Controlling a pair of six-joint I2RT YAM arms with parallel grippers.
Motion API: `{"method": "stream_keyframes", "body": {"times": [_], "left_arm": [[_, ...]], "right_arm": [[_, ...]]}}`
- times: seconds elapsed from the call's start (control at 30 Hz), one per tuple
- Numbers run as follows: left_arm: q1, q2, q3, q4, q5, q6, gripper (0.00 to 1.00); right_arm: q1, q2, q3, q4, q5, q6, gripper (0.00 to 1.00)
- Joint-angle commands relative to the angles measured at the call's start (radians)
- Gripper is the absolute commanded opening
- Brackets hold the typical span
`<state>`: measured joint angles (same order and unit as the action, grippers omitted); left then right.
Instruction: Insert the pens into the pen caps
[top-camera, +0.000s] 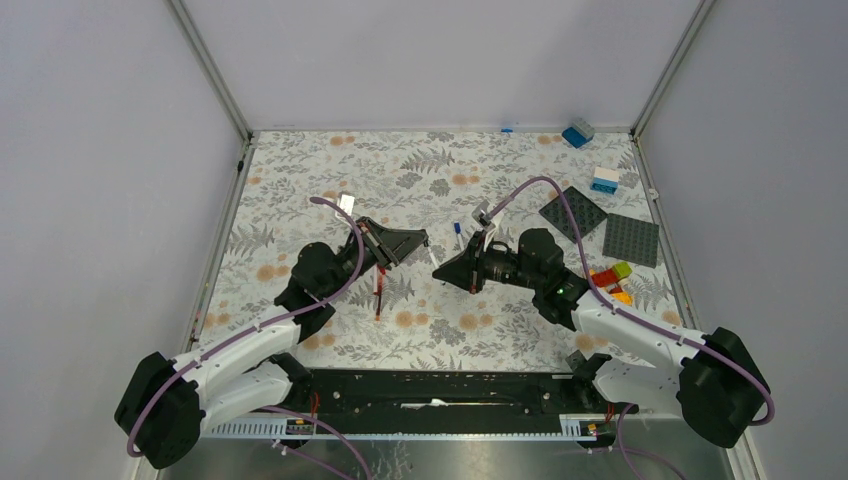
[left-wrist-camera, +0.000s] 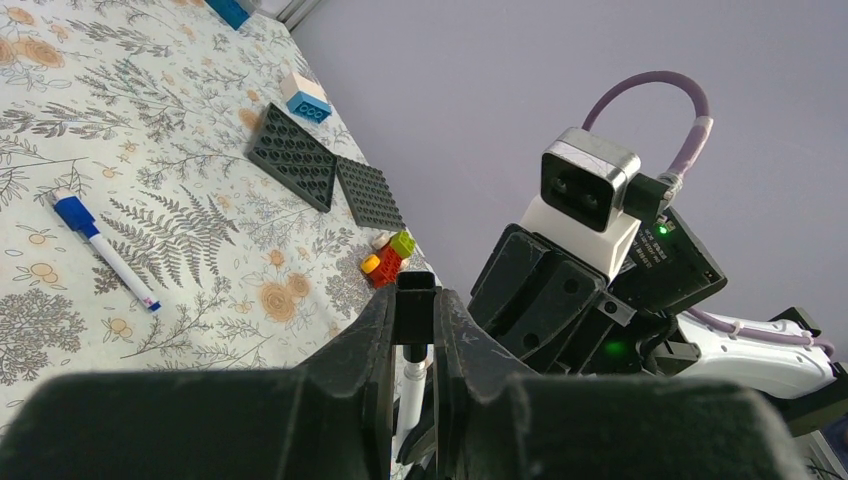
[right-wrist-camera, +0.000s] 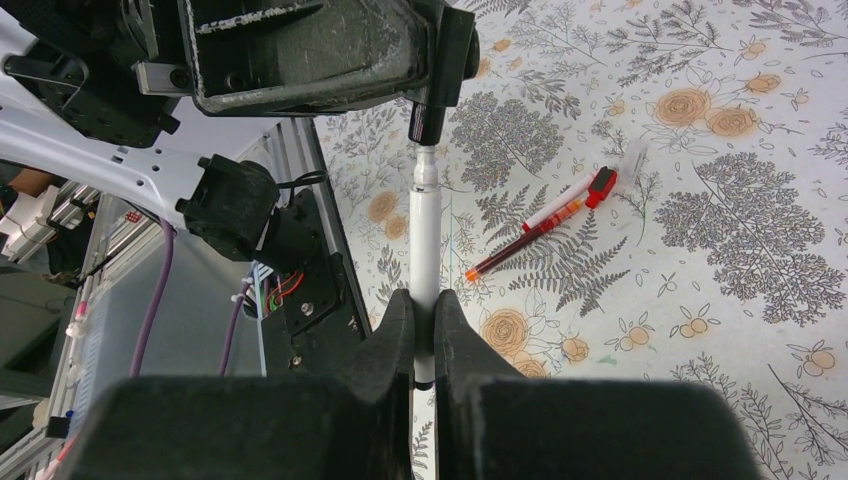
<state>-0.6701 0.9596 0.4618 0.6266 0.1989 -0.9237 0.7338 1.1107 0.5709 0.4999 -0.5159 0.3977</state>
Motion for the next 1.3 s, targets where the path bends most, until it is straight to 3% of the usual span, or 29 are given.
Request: {"method": "stream_keyframes", "body": {"times": [0.0,0.8,1.27], "left_arm": [[0.004,-0.005,-0.006,0.045,0.023,0.014,0.00],[0.003,0.009,-0.029,0.085,0.035,-0.014,0.00],[0.001,0.018,-0.061,0.071,0.047,-0.035,0.00]], "right_arm": [[0.011,-0.011,0.053,0.029,0.015,-0.019,0.00],[0.011,0.041,0.097,0.048,0.098,-0.002,0.00],[0.011,0.107,0.229,-0.070,0.189,-0.051,0.00]]}}
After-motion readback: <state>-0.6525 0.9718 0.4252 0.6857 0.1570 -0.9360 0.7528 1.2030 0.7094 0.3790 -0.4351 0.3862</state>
